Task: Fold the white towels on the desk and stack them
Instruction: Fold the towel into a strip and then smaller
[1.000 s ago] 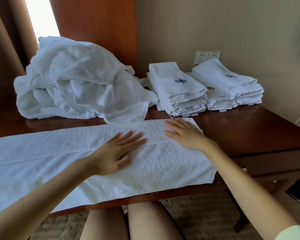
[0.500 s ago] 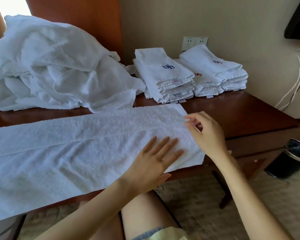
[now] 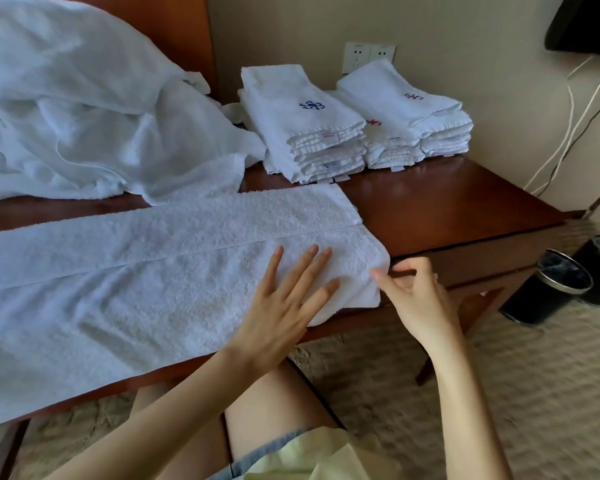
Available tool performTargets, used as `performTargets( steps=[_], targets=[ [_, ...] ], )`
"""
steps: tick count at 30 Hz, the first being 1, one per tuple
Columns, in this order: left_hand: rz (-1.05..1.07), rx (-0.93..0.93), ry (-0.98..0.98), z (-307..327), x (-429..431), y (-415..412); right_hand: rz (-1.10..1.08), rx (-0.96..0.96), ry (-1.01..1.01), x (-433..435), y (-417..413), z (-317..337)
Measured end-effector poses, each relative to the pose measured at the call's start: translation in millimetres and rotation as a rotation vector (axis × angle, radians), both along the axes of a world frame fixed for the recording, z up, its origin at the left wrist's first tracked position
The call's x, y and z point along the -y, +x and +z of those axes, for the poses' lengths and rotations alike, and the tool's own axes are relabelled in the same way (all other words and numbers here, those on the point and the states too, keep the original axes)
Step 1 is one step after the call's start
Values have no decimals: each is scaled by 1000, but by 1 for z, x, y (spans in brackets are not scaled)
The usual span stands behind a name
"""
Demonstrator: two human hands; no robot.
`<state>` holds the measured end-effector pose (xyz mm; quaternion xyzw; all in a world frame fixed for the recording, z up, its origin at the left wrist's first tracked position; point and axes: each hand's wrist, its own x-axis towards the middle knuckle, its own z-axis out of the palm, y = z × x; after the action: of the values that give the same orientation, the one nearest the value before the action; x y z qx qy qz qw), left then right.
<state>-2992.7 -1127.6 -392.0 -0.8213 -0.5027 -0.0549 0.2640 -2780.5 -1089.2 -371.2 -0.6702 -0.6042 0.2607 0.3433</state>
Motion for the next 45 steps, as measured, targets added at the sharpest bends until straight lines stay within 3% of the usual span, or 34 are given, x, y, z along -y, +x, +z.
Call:
performTargets(
  steps=[2,5,9,15,17,20,23,27,30,33,36,42,45],
  targets=[
    [-2,-8,4,0,0,1,53,-165,-8,3,2,-4],
    [-11,34,-3,1,2,2,95,-211,41,2,6,-2],
    [-49,142,9,3,11,-3,274,-475,28,-3,10,10],
    [14,577,53,36,26,-29,475,-641,18,-15,15,35],
    [98,707,10,51,24,-34,563,-545,64,-21,11,41],
    [224,862,-19,72,9,-42,506,-353,267,-35,-4,52],
    [262,941,21,90,-10,-54,437,-361,392,-55,-22,64],
    [338,861,-80,109,-54,-74,365,-320,355,-98,-50,66],
    [418,762,-219,120,-101,-90,185,-95,341,-130,-67,60],
    [448,580,-331,107,-136,-99,96,171,187,-150,-73,50],
    [419,688,-370,79,-149,-104,20,284,133,-157,-74,38],
    [463,694,-309,72,-153,-105,-98,342,305,-154,-74,39],
    [548,650,-298,73,-152,-98,-72,415,184,-151,-76,50]
  ],
)
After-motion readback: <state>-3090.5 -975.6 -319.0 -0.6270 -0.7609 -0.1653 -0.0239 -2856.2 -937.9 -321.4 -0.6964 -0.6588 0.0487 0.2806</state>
